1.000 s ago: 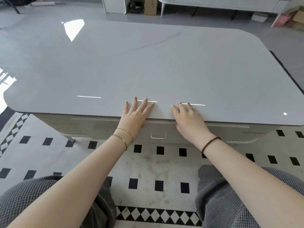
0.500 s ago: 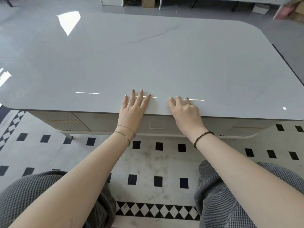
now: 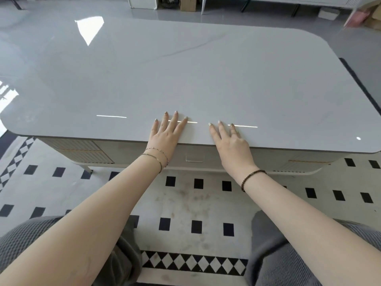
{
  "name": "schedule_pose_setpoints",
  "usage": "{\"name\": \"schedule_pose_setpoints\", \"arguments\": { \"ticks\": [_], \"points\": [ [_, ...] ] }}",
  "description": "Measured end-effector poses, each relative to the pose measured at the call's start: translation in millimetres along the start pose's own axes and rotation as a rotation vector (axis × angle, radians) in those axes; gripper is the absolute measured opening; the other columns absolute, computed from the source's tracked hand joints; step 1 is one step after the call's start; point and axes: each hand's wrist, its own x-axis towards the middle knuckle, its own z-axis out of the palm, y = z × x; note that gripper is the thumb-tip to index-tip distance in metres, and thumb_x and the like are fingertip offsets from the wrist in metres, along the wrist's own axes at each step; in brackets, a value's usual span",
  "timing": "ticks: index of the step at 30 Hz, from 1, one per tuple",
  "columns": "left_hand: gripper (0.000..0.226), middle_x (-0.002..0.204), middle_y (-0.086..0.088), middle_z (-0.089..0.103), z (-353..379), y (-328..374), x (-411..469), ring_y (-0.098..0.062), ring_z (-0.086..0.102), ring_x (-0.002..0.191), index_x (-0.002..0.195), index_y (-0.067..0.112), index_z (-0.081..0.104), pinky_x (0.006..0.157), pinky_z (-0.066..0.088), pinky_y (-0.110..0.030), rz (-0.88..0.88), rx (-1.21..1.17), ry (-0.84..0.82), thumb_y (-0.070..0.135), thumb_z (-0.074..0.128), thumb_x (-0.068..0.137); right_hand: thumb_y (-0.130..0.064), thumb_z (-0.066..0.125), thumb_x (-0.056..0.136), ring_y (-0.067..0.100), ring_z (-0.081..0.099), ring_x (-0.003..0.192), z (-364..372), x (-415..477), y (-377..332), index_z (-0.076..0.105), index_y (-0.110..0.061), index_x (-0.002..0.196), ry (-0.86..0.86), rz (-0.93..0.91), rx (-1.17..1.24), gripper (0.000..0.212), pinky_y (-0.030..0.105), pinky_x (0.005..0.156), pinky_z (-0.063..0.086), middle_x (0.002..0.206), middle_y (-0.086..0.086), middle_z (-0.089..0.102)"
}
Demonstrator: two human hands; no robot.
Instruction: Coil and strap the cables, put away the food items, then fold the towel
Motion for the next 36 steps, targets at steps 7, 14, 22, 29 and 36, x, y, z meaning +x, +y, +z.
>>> {"name": "schedule_pose_setpoints", "arguments": {
  "ticks": [7,14,22,29,36],
  "points": [
    [0.095,0.168,-0.005,-0.015,-4,-1,-1,-0.032,-0.01,0.155,0.159,0.026,-0.015,0.125,0.001,-0.049,-0.011,-0.072,-0.093,0.03,0.057,0.098,-0.035,0.074,0.085,0.038,0.051,0.134,-6,11,5,0.03,-0.025,0.156,-0.081,-0.025,0.111,0.084,0.034,0.074,0.056,0.157,0.006,0.04],
    [0.059,0.159,0.004,0.034,-84,-22,30,-0.023,0.036,0.143,0.158,0.031,0.023,0.113,0.028,-0.04,-0.116,-0.381,-0.23,0.055,0.032,0.104,-0.048,0.027,0.106,0.027,0.063,0.11,-89,56,38,0.061,-0.023,0.124,-0.056,0.054,0.484,0.047,0.034,0.072,0.044,0.124,-0.001,0.067],
    [0.05,0.15,-0.004,0.048,-234,-86,18,-0.029,0.05,0.132,0.152,0.017,0.04,0.115,0.031,-0.044,-0.185,-0.354,0.223,0.011,0.041,0.102,-0.038,0.03,0.108,0.022,0.007,0.155,-247,77,43,0.024,-0.012,0.158,-0.02,-0.052,0.67,0.057,0.039,0.125,0.014,0.167,0.007,0.015],
    [0.053,0.144,-0.004,0.055,-408,-158,-37,-0.028,0.049,0.134,0.143,0.016,0.052,0.115,0.031,-0.043,-0.131,-0.348,0.305,-0.004,0.047,0.094,-0.035,0.032,0.108,0.027,0.018,0.153,-430,69,50,0.041,-0.009,0.15,0.05,-0.086,0.68,0.05,0.043,0.126,0.012,0.161,0.011,0.031],
    [0.058,0.168,-0.008,0.011,-561,-228,-77,-0.029,0.0,0.156,0.16,0.015,0.02,0.125,0.008,-0.052,-0.272,-0.37,0.291,0.022,0.04,0.106,-0.034,0.033,0.108,0.02,0.003,0.155,-603,74,33,0.032,-0.011,0.154,0.135,-0.163,0.86,0.051,0.039,0.127,0.001,0.166,0.008,0.018]
  ]
}}
